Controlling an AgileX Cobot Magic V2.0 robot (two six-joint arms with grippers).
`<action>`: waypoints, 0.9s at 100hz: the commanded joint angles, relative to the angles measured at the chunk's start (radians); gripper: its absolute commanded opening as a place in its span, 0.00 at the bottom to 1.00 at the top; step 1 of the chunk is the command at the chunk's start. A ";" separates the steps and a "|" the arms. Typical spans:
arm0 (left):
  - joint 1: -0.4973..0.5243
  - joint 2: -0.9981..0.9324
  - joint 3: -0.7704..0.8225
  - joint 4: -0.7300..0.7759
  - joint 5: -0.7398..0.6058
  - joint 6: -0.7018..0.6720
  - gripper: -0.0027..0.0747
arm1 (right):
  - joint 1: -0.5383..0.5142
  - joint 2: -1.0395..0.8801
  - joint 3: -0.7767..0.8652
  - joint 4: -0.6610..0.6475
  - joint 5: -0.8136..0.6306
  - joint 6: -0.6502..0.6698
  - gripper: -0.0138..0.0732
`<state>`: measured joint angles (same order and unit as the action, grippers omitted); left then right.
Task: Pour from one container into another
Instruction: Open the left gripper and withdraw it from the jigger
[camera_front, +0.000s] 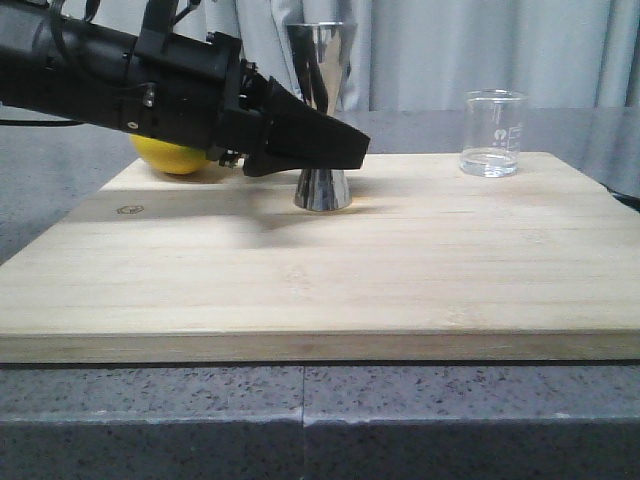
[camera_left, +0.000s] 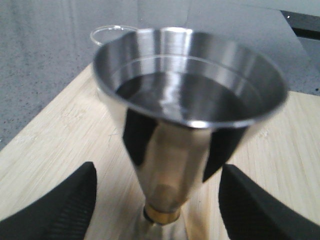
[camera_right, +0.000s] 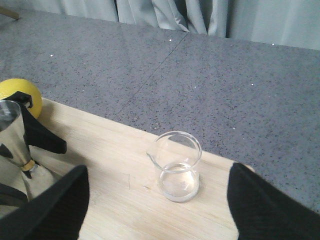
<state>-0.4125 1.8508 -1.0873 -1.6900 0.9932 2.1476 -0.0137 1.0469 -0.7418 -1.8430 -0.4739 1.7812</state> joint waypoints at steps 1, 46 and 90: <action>0.003 -0.085 -0.027 -0.001 0.021 -0.065 0.66 | 0.002 -0.021 -0.026 -0.017 0.025 -0.003 0.77; 0.003 -0.289 -0.027 0.358 -0.113 -0.430 0.66 | 0.002 -0.021 -0.026 -0.017 0.023 -0.003 0.77; 0.004 -0.654 -0.027 1.191 -0.182 -1.325 0.66 | 0.002 -0.039 -0.028 -0.017 0.000 0.046 0.77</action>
<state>-0.4125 1.2968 -1.0873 -0.6507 0.8458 1.0837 -0.0137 1.0432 -0.7418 -1.8430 -0.4897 1.8071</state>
